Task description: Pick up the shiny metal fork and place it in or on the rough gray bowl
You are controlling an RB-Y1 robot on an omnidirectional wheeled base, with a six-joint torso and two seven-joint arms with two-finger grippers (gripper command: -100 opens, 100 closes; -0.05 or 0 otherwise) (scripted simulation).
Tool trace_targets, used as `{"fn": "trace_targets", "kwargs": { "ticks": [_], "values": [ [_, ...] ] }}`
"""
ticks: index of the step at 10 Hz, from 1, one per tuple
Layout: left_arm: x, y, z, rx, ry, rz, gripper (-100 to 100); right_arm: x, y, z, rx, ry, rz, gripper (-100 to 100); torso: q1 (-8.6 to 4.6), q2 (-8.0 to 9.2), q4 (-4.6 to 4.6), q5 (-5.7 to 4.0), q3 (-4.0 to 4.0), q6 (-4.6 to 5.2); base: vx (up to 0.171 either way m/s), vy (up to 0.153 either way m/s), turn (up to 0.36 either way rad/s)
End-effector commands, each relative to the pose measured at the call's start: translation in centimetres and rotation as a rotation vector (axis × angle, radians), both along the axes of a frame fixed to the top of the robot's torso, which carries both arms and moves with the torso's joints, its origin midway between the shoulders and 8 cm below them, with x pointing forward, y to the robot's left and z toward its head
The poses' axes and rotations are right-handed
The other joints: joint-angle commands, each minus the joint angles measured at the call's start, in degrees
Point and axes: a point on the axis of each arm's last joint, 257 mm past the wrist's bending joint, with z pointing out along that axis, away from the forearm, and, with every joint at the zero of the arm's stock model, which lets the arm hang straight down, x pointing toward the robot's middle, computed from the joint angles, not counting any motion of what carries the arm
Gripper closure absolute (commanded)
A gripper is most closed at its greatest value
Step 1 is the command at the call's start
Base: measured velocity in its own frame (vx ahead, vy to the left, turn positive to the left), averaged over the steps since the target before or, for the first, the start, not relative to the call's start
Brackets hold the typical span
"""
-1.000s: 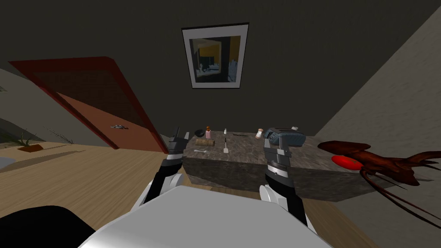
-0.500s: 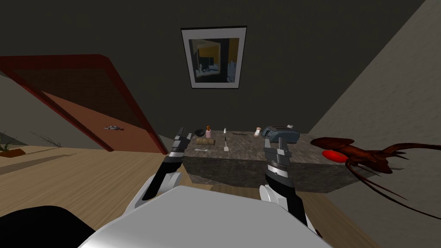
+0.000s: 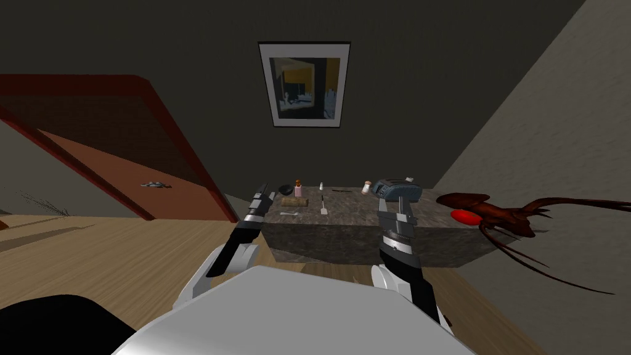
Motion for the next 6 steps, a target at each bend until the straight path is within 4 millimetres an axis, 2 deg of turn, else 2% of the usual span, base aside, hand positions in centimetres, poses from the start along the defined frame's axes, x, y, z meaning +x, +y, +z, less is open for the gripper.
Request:
{"fn": "trace_targets", "kwargs": {
  "ticks": [1, 6],
  "values": [
    [0.8, 0.5, -0.8, 0.013, 0.043, 0.012, -100, 0.0, 0.0, 0.0, 0.0, 0.0, 0.0, 0, 0.0, 0.0, 0.0, 0.0, 0.0, 0.0, -0.05, 0.057, -0.088],
    [2.4, 2.1, -3.2, 0.02, 0.16, 0.056, -100, 0.0, 0.0, 0.0, 0.0, 0.0, 0.0, 0, 0.0, 0.03, 0.0, 0.0, 0.01, 0.01, -0.046, 0.037, -0.072]
  ]
}}
